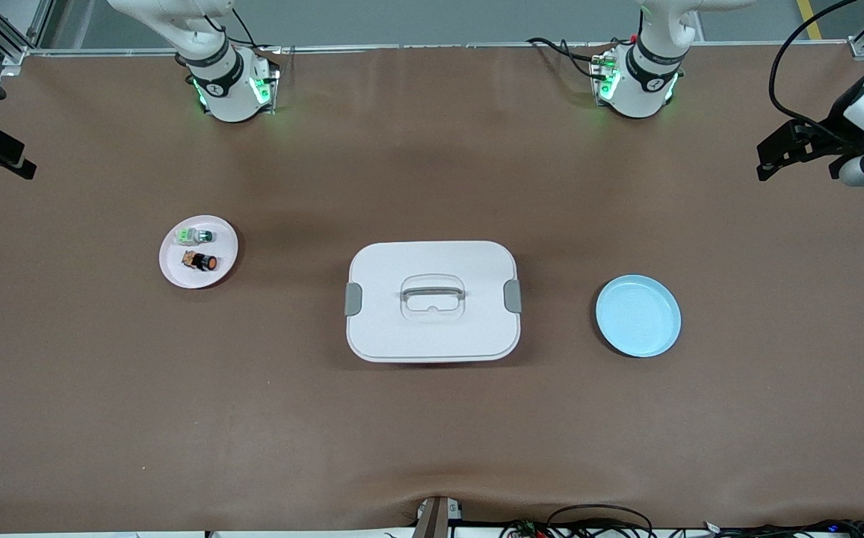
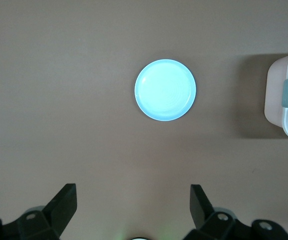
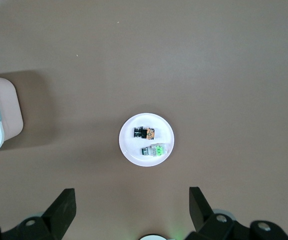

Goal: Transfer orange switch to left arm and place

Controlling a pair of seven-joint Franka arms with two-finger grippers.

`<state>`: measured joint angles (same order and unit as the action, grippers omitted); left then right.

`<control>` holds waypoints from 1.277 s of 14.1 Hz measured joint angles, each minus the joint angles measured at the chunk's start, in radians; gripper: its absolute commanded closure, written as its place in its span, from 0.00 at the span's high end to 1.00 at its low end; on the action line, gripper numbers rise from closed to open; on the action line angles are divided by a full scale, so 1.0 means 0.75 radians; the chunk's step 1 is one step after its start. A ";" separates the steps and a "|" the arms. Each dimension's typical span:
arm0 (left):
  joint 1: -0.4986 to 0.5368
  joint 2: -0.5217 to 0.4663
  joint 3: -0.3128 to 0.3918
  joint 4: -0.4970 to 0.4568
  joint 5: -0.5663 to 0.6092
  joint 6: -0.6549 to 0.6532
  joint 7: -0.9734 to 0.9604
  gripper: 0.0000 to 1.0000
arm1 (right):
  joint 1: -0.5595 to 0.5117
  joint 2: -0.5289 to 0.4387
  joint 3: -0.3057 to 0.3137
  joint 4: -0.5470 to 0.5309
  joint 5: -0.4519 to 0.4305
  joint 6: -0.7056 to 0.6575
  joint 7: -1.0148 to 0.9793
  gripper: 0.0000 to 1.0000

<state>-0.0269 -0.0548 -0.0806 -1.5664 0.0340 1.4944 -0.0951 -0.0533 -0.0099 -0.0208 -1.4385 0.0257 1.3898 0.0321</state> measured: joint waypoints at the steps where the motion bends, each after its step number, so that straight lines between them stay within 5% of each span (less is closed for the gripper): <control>1: 0.000 0.000 0.000 0.000 0.000 0.000 0.000 1.00 | 0.000 0.000 0.000 0.000 0.000 -0.001 0.000 1.00; 18: 0.004 0.057 0.007 0.085 0.001 0.001 0.000 1.00 | -0.015 0.000 -0.010 0.000 0.008 0.002 0.002 1.00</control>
<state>-0.0239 -0.0118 -0.0754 -1.5026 0.0344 1.4950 -0.0951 -0.0642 -0.0098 -0.0280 -1.4385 0.0319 1.3916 0.0334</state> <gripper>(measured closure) 0.000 0.000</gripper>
